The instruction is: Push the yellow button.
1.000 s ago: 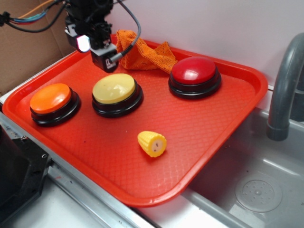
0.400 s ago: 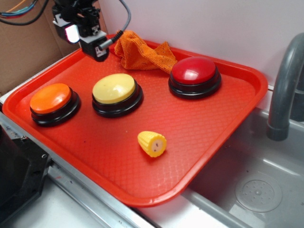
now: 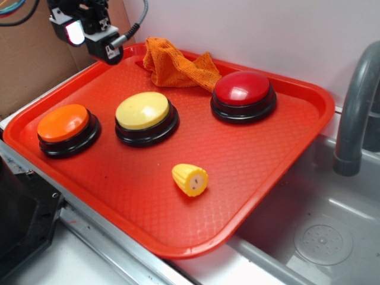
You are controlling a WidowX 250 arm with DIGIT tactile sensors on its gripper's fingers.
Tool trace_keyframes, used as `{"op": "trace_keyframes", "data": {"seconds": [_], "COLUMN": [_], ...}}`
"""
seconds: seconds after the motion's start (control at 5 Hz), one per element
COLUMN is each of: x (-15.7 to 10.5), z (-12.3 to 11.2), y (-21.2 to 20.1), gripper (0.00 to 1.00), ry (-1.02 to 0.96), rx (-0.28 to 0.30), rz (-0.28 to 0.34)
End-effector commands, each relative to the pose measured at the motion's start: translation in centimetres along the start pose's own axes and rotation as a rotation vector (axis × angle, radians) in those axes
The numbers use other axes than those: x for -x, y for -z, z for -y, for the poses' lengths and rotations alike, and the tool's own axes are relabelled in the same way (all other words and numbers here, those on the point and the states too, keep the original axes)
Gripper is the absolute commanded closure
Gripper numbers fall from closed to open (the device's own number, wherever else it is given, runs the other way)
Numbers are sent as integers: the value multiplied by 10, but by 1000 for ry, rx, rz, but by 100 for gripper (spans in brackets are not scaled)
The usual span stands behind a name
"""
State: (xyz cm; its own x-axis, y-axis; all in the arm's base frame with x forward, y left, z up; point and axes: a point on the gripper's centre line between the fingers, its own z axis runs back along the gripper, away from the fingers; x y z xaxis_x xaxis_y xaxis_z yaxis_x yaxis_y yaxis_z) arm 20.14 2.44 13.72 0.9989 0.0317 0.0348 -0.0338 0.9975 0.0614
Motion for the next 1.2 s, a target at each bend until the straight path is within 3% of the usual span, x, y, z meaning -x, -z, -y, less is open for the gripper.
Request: {"op": "trace_keyframes", "data": {"seconds": [0.0,0.8,1.0], "x": [-1,11,15], "z": [2,10,11], "y": [-21,-41,-46], "gripper": [0,0,0], "ry": [-11,-30,-22], "rx": [-24,-45,-23], "rz": [40,42,88]}}
